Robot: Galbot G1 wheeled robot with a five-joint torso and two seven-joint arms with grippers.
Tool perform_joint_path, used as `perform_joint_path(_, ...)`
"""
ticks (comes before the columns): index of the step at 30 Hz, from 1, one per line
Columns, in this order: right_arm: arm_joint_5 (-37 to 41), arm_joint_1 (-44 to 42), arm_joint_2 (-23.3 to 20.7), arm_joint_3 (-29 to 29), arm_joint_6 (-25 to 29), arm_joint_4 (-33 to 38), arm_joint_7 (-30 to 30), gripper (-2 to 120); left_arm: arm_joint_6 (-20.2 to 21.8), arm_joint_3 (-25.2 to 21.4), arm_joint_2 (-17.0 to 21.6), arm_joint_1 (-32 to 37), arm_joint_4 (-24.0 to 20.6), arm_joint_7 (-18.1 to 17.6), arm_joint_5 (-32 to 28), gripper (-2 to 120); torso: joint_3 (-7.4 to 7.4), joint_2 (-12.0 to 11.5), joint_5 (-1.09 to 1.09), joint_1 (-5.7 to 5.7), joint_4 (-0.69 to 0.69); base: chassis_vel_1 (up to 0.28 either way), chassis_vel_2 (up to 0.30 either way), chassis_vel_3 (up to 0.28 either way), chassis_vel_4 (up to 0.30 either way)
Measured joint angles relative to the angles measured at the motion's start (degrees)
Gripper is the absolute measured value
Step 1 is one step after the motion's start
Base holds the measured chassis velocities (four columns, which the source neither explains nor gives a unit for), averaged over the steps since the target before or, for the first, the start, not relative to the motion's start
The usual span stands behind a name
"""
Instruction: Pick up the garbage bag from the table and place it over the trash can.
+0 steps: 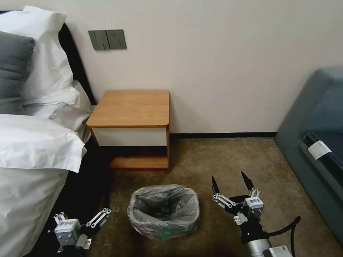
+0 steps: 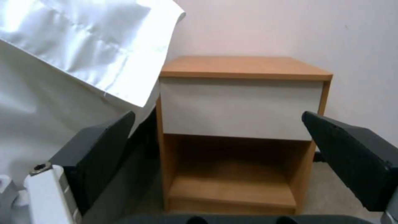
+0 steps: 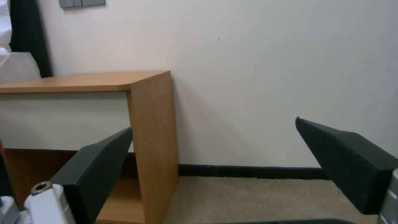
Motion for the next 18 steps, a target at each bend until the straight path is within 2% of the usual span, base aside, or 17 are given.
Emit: perform_joint_path(18, -0.2, 0.1, 0.0, -0.1, -0.1, 0.0, 0.1, 100, 0.5, 0.0, 0.0, -0.3, 0.0, -0.1, 0.1, 100, 0.0, 0.0, 0.0, 0.0, 0.0, 0.0, 0.0, 0.0, 0.0)
